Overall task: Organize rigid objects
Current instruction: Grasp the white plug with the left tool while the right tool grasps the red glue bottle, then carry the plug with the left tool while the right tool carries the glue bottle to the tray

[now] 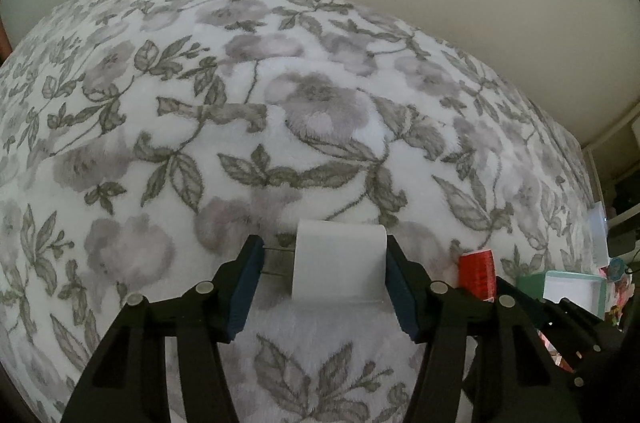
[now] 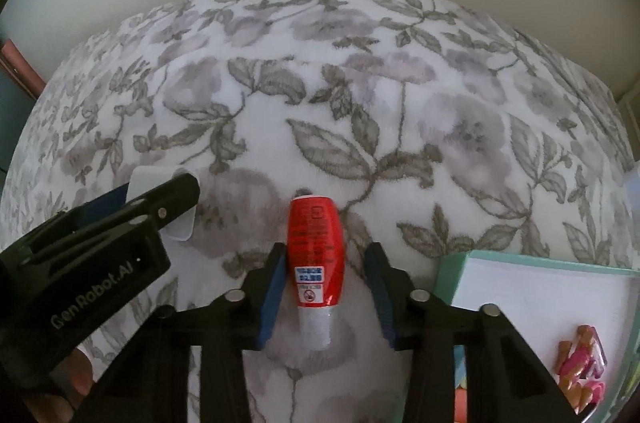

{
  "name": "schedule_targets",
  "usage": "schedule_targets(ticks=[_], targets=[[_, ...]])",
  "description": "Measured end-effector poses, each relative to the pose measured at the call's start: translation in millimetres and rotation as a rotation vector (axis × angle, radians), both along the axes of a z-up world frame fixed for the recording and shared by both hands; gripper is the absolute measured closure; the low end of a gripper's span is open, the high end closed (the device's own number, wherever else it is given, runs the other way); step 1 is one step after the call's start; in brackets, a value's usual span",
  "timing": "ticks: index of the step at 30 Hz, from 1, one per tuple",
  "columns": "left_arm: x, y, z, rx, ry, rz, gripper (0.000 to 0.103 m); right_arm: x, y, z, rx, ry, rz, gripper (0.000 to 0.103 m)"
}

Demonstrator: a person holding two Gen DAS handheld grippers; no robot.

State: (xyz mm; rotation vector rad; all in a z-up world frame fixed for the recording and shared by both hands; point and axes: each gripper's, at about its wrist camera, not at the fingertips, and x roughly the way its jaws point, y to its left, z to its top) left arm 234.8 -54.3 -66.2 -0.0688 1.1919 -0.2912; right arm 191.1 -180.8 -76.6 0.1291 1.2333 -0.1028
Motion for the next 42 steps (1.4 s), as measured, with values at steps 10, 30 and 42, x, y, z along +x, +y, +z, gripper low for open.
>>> schedule_targets(ticks=[10,30,42], targets=[[-12.0,0.8,13.3,0.003,0.008,0.001,0.043,-25.4,1.5,12.1,0.061,-0.005,0.0,0.073],[-75.8,-10.6,106.2,-0.023,-0.113,-0.03,0.043,-104.5,-19.5,103.4,0.112,-0.165,-0.085,0.073],[-130.9,-18.8,140.8,-0.005,-0.202,-0.086,0.042,-164.8,-42.2,127.1,0.098,-0.216,-0.181,0.073]])
